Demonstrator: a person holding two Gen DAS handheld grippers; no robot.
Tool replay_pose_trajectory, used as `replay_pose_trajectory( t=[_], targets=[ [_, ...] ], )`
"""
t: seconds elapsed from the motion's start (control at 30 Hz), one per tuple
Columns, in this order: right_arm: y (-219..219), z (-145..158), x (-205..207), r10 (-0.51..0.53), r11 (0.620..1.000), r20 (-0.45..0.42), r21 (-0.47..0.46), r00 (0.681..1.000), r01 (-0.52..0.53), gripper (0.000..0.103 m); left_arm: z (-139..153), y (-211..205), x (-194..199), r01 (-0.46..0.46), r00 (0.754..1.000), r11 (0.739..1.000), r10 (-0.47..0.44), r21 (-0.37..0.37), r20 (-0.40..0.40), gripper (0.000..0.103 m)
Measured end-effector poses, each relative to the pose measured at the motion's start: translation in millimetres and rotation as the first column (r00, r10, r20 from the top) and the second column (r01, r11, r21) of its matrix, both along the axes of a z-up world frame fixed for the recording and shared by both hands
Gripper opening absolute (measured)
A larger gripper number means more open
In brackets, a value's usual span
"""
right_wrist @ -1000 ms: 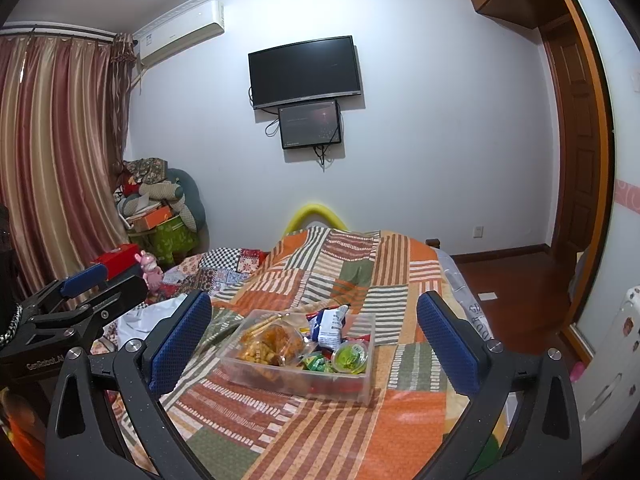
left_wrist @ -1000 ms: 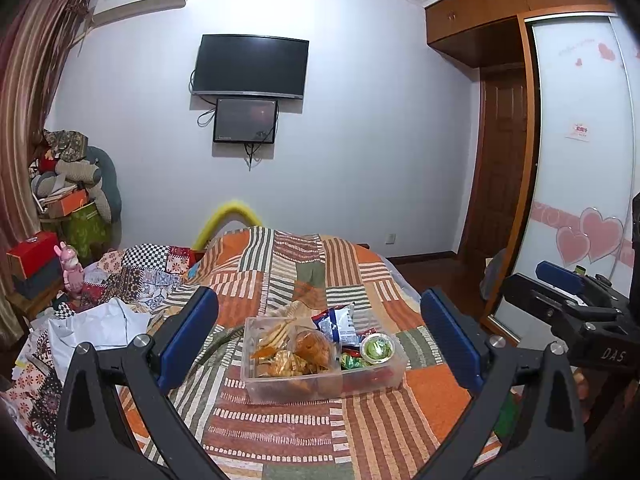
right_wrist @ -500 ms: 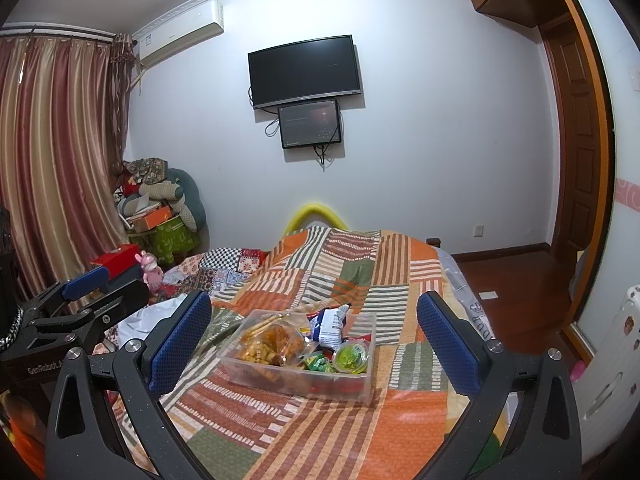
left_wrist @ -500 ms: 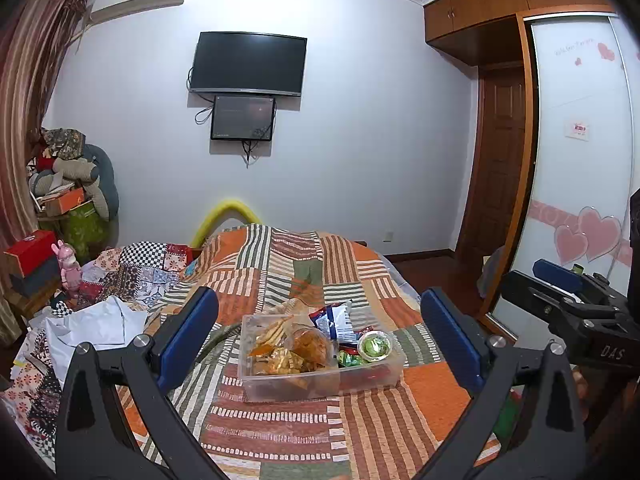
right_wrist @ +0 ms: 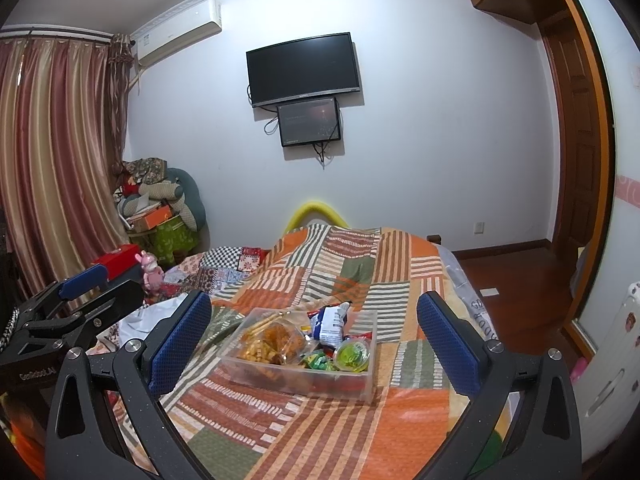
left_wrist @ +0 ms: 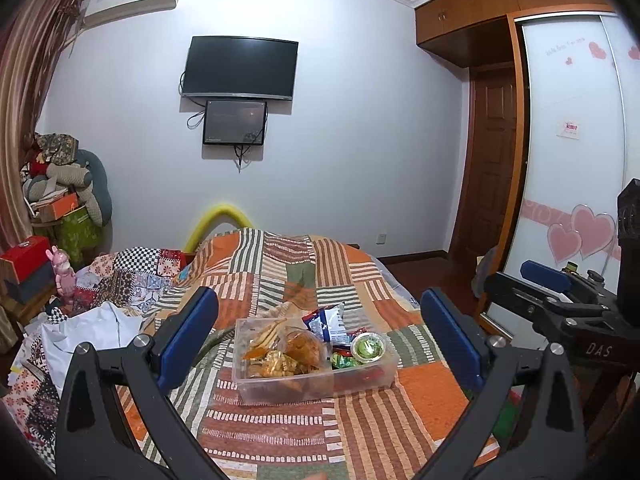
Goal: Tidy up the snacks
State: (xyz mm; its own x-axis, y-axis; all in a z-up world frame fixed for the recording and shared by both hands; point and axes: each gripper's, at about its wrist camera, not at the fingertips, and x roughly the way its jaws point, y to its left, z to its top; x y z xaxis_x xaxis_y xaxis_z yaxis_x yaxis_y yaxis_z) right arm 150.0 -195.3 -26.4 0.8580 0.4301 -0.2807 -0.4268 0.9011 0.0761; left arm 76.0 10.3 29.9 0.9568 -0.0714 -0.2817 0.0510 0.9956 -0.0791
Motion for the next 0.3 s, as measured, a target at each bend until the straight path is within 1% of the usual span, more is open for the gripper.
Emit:
replay_pose_trajectory(
  t=[0.3],
  targets=[
    [-1.1,-1.6,1.8,-0.004,1.0,-0.004,0.002,1.0,0.004,0.103,-3.6,2.1,3.7,-0.005,1.0,1.0,0.005,-0.006,-0.018,0.103]
  ],
)
